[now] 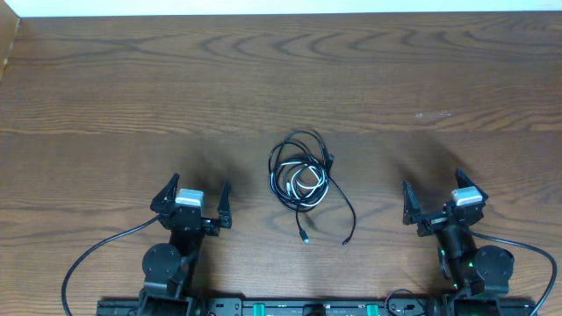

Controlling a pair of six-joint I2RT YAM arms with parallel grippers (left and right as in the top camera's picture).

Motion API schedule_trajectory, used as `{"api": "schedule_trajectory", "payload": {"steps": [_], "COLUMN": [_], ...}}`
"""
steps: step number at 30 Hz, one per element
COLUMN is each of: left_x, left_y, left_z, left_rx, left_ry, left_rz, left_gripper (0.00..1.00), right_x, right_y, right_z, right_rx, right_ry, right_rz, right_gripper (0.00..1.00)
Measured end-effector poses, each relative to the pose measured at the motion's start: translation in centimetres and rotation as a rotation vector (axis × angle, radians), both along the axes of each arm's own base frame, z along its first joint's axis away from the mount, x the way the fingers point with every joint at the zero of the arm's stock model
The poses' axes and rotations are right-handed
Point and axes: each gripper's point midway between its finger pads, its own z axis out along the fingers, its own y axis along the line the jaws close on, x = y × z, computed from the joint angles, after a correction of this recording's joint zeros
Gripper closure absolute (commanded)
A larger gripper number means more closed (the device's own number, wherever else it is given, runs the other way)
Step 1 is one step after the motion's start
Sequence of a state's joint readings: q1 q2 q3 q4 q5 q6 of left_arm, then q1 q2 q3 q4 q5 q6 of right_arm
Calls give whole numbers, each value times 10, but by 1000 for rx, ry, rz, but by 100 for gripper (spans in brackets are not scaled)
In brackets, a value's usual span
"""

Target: Untangle cables

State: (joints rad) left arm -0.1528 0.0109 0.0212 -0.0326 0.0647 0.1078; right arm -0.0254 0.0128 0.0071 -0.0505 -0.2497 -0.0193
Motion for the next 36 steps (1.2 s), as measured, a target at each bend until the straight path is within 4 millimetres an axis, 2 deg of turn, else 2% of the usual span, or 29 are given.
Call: {"api": "schedule_trajectory", "payload": {"steps": [36], "left_x": [0], "left_y": [0], "left_z": [0], "left_rx": [30], "left_ry": [-6], "left_rz": [-3], "left_gripper": [2], "right_x": [0], "right_y": [0], "right_z": [0], "right_rx": [0], "right_ry": [0], "right_rz": [0], "right_gripper": [1]}}
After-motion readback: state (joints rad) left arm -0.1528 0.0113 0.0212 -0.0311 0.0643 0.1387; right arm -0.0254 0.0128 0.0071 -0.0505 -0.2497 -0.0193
